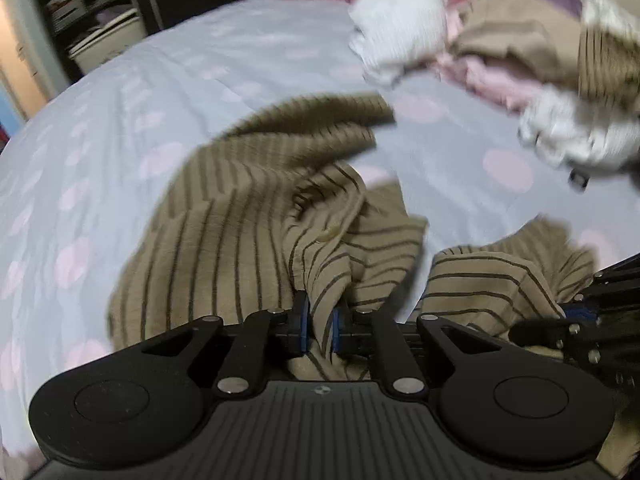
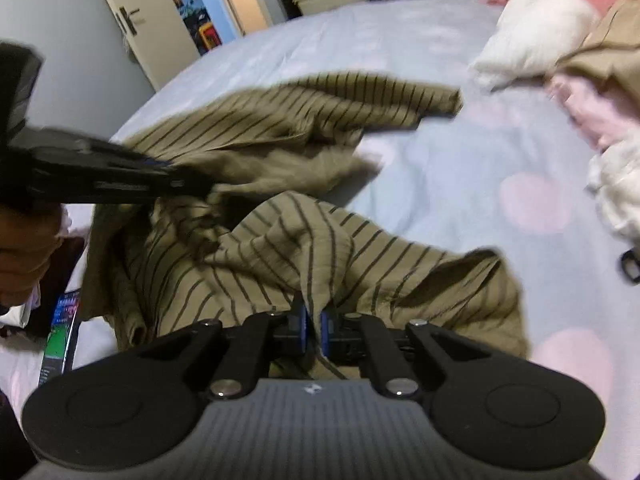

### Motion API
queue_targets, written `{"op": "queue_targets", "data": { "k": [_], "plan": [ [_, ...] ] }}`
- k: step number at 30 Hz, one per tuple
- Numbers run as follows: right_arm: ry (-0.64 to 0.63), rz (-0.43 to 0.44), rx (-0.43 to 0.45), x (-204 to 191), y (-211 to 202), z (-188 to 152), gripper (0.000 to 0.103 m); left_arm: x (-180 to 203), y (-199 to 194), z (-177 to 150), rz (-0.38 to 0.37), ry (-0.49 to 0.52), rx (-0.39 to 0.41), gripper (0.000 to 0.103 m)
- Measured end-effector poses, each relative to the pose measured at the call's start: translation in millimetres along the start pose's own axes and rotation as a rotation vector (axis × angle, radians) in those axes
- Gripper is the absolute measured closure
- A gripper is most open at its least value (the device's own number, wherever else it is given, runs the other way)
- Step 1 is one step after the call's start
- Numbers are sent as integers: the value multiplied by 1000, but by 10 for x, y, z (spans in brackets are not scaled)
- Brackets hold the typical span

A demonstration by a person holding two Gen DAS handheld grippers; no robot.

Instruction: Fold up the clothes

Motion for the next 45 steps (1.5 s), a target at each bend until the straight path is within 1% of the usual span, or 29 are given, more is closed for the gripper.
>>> {"op": "queue_targets", "data": {
  "k": [2, 4, 8, 10, 12, 14, 15, 16, 19, 21, 23, 27, 29, 31, 33, 35, 38, 40, 43, 45],
  "plan": [
    [-15, -24, 51, -1, -180, 146, 96, -85, -297, 171, 3, -42, 93, 96],
    [-41, -49, 120, -12, -394, 396, 96, -174, -602, 341, 6, -84, 186, 96],
    [-105, -105, 323, -78, -1075, 1109, 96, -362, -1234, 675, 12, -167, 371, 98],
    [-128, -128, 446, -137, -1524, 1459, 96, -460, -1560, 837, 16, -209, 464, 102],
    [-143, -145, 562, -195, -1978, 1726, 96, -476, -1735, 815, 18, -217, 494, 103],
    [-147, -141, 654, -258, -2375, 1874, 96, -483, -1895, 776, 20, -221, 517, 103],
    [-153, -134, 680, -296, -2516, 1899, 96, -487, -1975, 756, 21, -223, 529, 103],
    [-159, -122, 687, -333, -2611, 1895, 96, -491, -2055, 736, 22, -225, 541, 103],
    [-161, -53, 634, -407, -2636, 1696, 96, -503, -2296, 676, 26, -232, 576, 103],
    [-165, -21, 550, -423, -2426, 1366, 96, -511, -2458, 636, 28, -236, 600, 103],
    [-162, 5, 451, -430, -2161, 983, 96, -366, -2301, 486, -8, -223, 547, 103],
    [-103, 35, 241, -446, -1510, 164, 96, -49, -1937, 158, -87, -192, 426, 101],
    [-79, 50, 146, -491, -1232, -237, 96, 109, -1762, -9, -125, -176, 366, 90],
    [-78, 79, 78, -629, -1044, -538, 96, 267, -1591, -178, -164, -160, 305, 68],
    [-111, 107, 33, -814, -944, -727, 95, 424, -1424, -349, -202, -145, 244, 58],
    [-166, 118, -5, -930, -889, -874, 94, 579, -1262, -522, -240, -129, 183, 56],
    [-219, 131, -48, -1032, -884, -1032, 83, 809, -1051, -756, -288, -103, 95, 48],
    [-241, 146, -52, -1057, -924, -1050, 56, 896, -971, -904, -284, -91, 58, 47],
    [-257, 185, -54, -1087, -1052, -1046, 55, 943, -861, -1060, -270, -84, 19, 47],
    [-243, 210, -49, -1035, -1155, -1030, 55, 923, -799, -1113, -259, -100, 0, 47]
  ]
}}
Point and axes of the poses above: each gripper's, at about its wrist camera, not at the fingertips, and y roughly the way its jaws point, x to its right, z to its top, the point moved 9 cm from there along y, roughly the way its jaws point
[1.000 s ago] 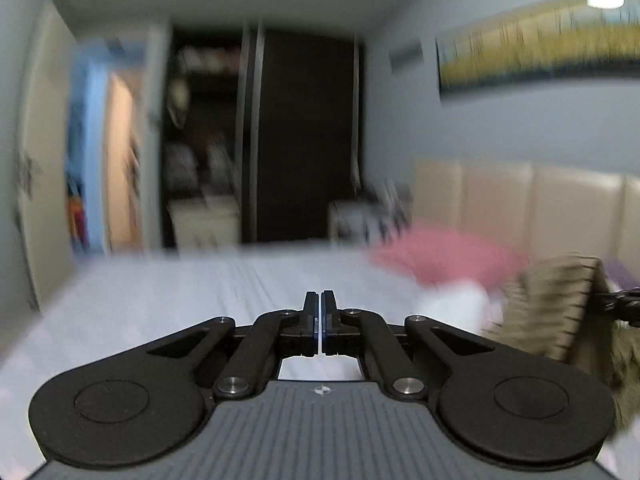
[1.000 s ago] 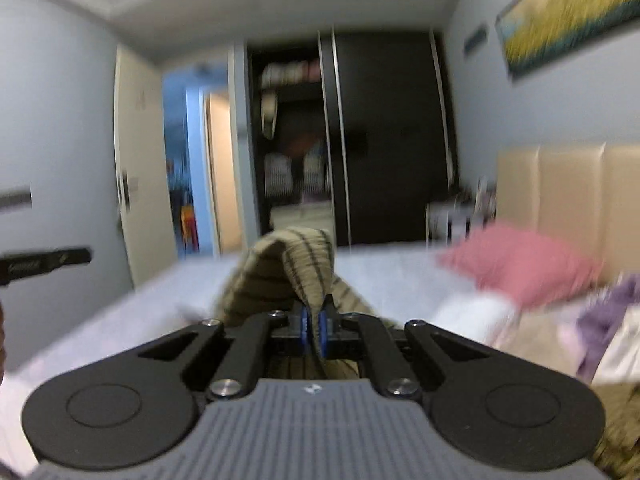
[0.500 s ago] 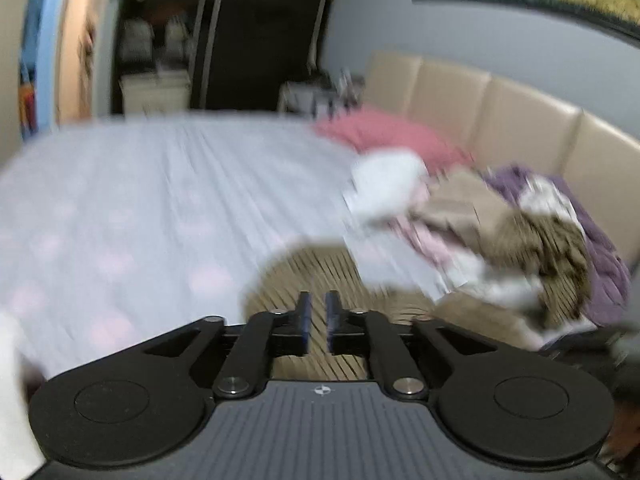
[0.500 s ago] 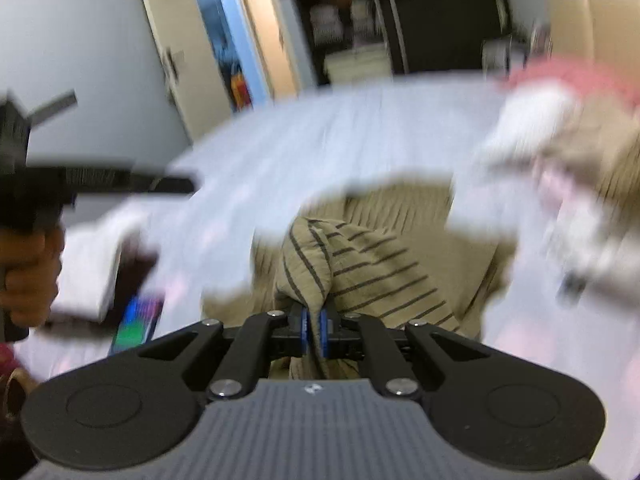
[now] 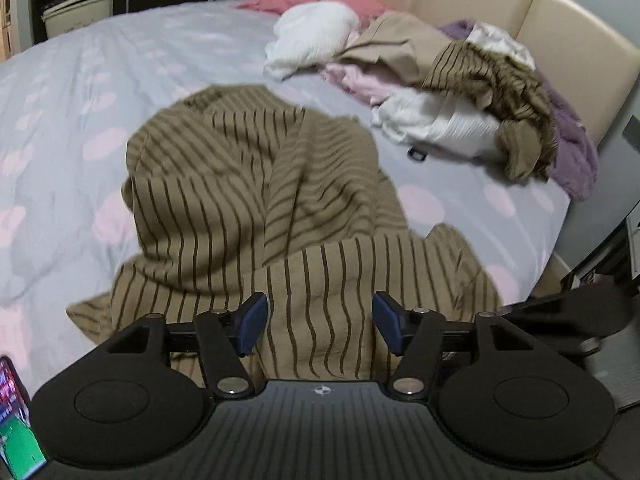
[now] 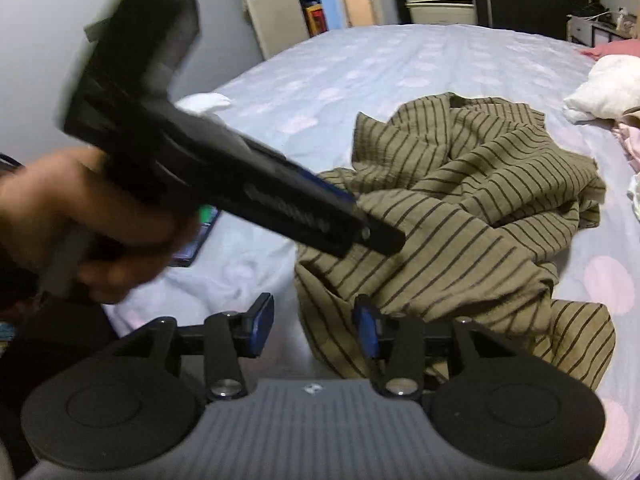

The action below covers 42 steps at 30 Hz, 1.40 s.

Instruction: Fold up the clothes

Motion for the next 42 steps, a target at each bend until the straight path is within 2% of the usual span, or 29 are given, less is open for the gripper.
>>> {"op": "queue_targets", "data": {
  "k": [2, 7, 9, 12, 15, 16, 17, 18, 21, 25, 29, 32, 35, 36, 42],
  "plan": [
    [22, -22, 12, 100, -75, 13, 55, -41, 52, -48, 12, -20, -15, 47],
    [113, -147, 64, 474, -209, 107, 55, -158, 2, -91, 25, -91, -1, 47],
    [149, -196, 85, 623, -267, 142, 50, -206, -20, -108, 30, -120, 5, 47],
    [216, -255, 68, 825, -193, 99, 48, -254, -72, -128, 33, -144, 13, 47],
    [287, -230, 37, 931, 37, 26, 48, -278, -145, -128, 32, -151, 24, 47],
    [303, -217, 25, 938, 102, -5, 55, -284, -172, -125, 32, -151, 29, 47],
    [302, -192, 13, 900, 159, -32, 68, -290, -198, -121, 32, -152, 33, 47],
    [283, -163, 6, 829, 189, -44, 96, -302, -221, -115, 33, -152, 37, 47],
    [185, -97, 9, 555, 205, -26, 97, -346, -268, -91, 38, -157, 49, 47],
    [44, 52, 22, 75, 186, -23, 98, -367, -296, -34, 33, -170, 68, 47],
    [-152, 194, 16, -514, 209, -119, 98, -352, -297, 34, 28, -170, 80, 47],
    [-244, 219, -27, -773, 321, -228, 96, -341, -298, 84, 24, -170, 88, 47],
    [-242, 190, -54, -728, 317, -254, 73, -259, -238, 82, 25, -124, 72, 47],
    [-229, 180, -52, -675, 280, -243, 61, -230, -217, 81, 25, -108, 65, 47],
    [-150, 112, -41, -331, 45, -186, 57, -100, -29, 28, 18, -54, 26, 47]
  ]
}}
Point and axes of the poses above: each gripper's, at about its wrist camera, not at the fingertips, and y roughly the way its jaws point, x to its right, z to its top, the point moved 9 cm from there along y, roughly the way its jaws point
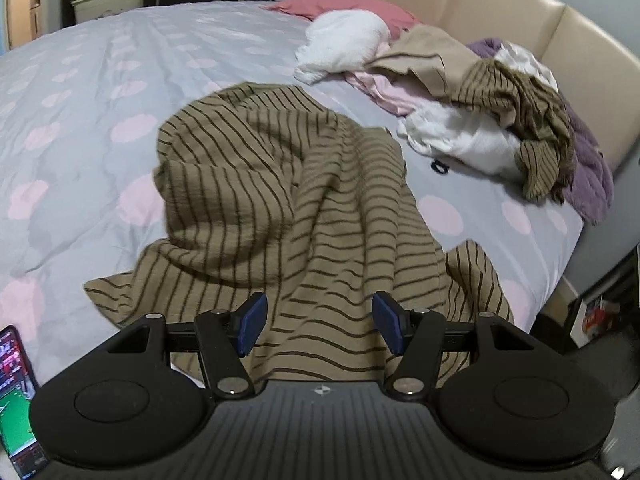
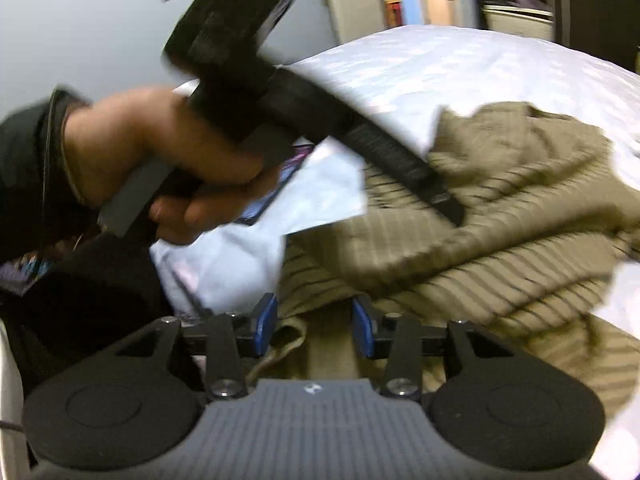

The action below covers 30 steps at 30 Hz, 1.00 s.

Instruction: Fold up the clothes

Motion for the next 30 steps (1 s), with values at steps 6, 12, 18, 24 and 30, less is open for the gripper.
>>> {"op": "queue_targets", "data": {
  "k": [6, 12, 18, 24, 30],
  "plan": [
    [107, -118, 17, 443, -258, -85, 57, 196, 173, 75, -7, 63, 5, 47],
    [188, -193, 29, 699, -411, -134, 57, 338, 458, 102, 75, 163, -8, 63],
    [211, -226, 39, 797, -414, -138, 56, 250, 514, 37, 99, 161, 22, 79],
    [232, -257, 47, 897, -412, -141, 56, -111, 119, 85, 52, 9, 86, 100],
    [278, -322, 60, 1074, -376, -80, 55, -565, -479, -132, 126, -42, 152, 101]
  ]
}}
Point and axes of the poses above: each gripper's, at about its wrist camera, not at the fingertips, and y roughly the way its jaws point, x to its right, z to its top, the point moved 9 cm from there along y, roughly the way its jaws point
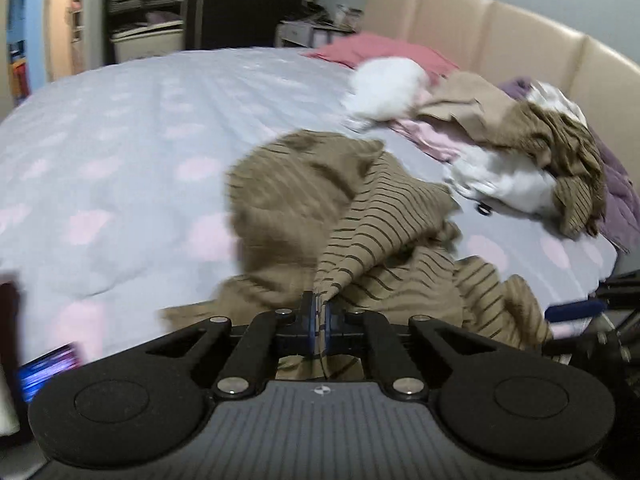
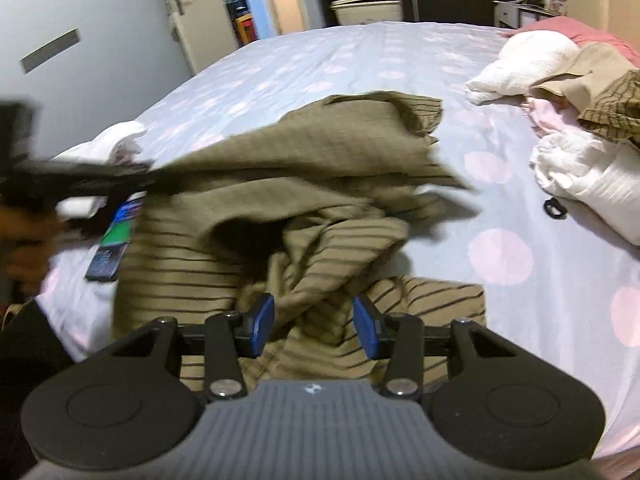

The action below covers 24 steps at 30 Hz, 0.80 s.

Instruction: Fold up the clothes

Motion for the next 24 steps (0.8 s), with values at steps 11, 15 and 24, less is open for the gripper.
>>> {"op": "queue_targets", "data": {
  "k": [11, 15, 24],
  "plan": [
    [164, -50, 87, -12, 522, 525, 42, -639, -662, -486, 56, -119, 3, 101],
    [272, -50, 97, 54, 755, 676, 42, -795, -796, -598, 75, -151, 10, 101],
    [452, 21, 81, 65, 1096, 795, 36, -847, -931, -689, 59, -170, 24, 101]
  ]
}}
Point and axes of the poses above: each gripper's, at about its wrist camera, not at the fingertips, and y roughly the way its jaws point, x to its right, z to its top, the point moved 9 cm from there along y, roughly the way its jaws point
